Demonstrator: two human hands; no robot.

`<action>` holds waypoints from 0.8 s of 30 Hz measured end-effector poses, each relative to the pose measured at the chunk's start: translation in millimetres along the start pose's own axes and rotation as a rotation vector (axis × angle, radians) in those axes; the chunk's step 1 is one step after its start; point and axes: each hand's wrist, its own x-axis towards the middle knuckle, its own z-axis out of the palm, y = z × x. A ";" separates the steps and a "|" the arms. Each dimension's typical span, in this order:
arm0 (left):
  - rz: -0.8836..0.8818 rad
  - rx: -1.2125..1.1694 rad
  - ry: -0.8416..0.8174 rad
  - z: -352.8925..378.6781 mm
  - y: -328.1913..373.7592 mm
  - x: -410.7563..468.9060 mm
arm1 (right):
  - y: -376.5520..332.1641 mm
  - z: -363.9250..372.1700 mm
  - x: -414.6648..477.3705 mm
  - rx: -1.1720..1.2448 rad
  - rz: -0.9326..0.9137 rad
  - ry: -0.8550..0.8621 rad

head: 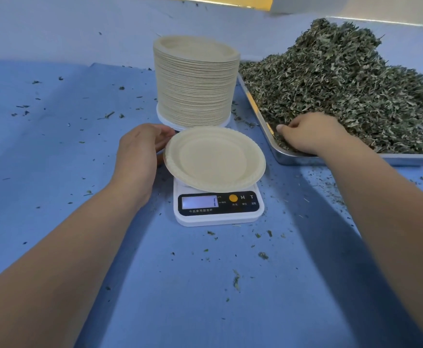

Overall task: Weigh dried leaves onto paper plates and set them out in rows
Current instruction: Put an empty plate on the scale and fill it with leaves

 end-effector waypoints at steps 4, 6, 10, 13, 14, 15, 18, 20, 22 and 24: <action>-0.010 0.002 -0.004 -0.4 -0.1 2.2 | -2.6 6.7 11.2 0.090 -0.044 -0.125; 0.002 0.006 -0.011 -1.0 -0.6 2.7 | -2.0 8.3 12.2 0.163 -0.077 -0.066; 0.011 0.018 -0.016 -1.9 -2.2 3.6 | 6.7 10.8 16.0 0.087 0.000 0.110; 0.018 0.021 -0.021 -1.8 -3.5 3.9 | 8.2 12.4 25.0 -0.083 0.099 -0.003; 0.021 0.020 -0.022 -1.9 -4.0 4.0 | 6.9 13.1 28.3 -0.108 0.128 -0.062; 0.024 0.020 -0.022 -2.0 -4.3 4.2 | 5.4 14.3 31.7 -0.124 0.138 -0.117; 0.021 0.021 -0.018 -2.7 -4.8 5.5 | 2.3 17.1 38.4 -0.116 0.070 -0.194; 0.020 0.017 -0.022 -3.0 -5.6 5.8 | 1.8 16.5 35.9 -0.037 0.025 -0.191; 0.019 0.018 -0.021 -3.0 -5.4 6.1 | 2.7 15.0 32.1 0.005 -0.008 -0.199; 0.021 0.019 -0.019 -2.8 -5.1 6.6 | 0.2 12.8 27.9 0.001 -0.057 -0.197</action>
